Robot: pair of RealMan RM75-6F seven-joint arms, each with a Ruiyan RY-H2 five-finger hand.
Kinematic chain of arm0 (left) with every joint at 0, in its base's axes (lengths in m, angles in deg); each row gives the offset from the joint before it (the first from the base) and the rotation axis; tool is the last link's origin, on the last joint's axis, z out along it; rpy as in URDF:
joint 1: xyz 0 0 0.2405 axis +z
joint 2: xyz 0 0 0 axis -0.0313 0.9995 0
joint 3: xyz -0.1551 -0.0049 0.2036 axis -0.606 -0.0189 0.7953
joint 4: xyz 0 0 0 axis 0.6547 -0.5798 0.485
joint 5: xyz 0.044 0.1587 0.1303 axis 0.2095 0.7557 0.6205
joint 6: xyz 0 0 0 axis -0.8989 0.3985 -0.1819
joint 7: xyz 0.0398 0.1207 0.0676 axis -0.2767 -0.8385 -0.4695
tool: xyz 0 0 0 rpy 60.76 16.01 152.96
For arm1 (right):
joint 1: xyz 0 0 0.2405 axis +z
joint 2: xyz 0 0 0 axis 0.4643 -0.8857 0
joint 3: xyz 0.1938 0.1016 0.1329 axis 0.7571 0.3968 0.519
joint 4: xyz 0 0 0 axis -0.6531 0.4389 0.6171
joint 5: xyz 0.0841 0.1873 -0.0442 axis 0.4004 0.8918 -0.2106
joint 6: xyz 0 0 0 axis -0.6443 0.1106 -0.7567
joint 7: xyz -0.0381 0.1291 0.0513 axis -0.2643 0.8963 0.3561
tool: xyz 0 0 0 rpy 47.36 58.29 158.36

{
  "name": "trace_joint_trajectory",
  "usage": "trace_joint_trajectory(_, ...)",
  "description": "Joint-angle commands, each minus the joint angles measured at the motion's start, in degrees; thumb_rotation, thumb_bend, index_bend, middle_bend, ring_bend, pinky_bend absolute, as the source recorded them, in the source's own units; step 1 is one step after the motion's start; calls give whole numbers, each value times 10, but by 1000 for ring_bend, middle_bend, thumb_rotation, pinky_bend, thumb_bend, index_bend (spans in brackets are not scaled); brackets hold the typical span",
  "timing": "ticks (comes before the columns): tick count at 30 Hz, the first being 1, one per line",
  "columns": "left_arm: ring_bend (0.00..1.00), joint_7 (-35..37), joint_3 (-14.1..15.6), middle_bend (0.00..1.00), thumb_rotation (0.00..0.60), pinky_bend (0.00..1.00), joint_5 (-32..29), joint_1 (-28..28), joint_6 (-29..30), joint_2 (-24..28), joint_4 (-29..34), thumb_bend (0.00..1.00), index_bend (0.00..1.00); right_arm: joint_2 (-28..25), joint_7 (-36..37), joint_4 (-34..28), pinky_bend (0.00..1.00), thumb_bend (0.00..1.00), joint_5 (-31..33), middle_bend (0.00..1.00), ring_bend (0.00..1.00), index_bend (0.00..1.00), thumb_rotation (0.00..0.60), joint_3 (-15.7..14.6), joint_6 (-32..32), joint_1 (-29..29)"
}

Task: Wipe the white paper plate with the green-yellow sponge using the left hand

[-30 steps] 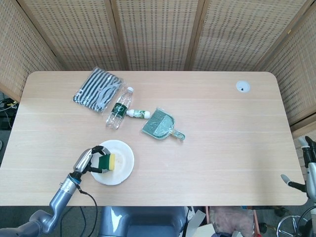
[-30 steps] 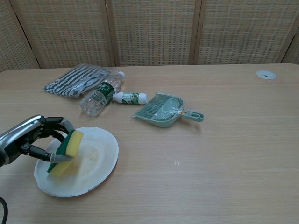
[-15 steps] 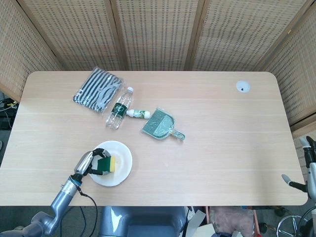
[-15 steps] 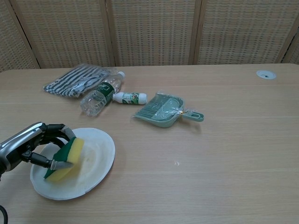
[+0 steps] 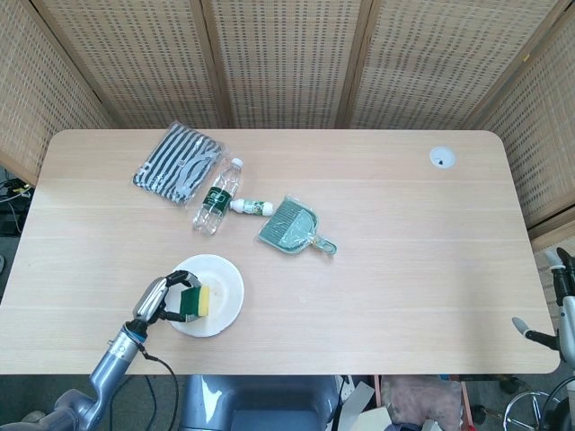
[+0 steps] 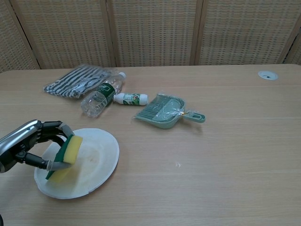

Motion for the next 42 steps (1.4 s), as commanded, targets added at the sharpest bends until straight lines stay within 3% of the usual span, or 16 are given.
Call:
trace_joint_trajectory(1,308,-6,5,500,600,356,2,4,-5,-5,-8,65,661,0,0,0,0,0,0,0,0,0,600,0,0,0)
trace_joint_trajectory(22,308,-4,0,500,600,356,-2,1,-14,-20,-33,77,660,0,0,0,0,0,0,0,0,0,600,0,1,-1)
trace_joint_trajectory(28,308,27,-27,501,600,356,-13,-9,16,6,19,74,661,-1,3,1,0,0,0,0,0,0,600,1,2,-1)
trace_joint_trajectory(33,308,2,-72,500,600,356,-33,-33,32,60,104,72,661,-1,2,0,0,0,-1,0,0,0,600,0,1,-1)
trace_joint_trajectory(38,308,-82,-91,501,600,330,-58,-81,-72,144,155,73,661,-1,2,1,0,0,0,0,0,0,600,0,1,-1)
trace_joint_trajectory(42,308,-151,-96,501,600,322,-78,-105,-142,183,155,73,660,0,-1,0,0,0,2,0,0,0,600,1,0,0)
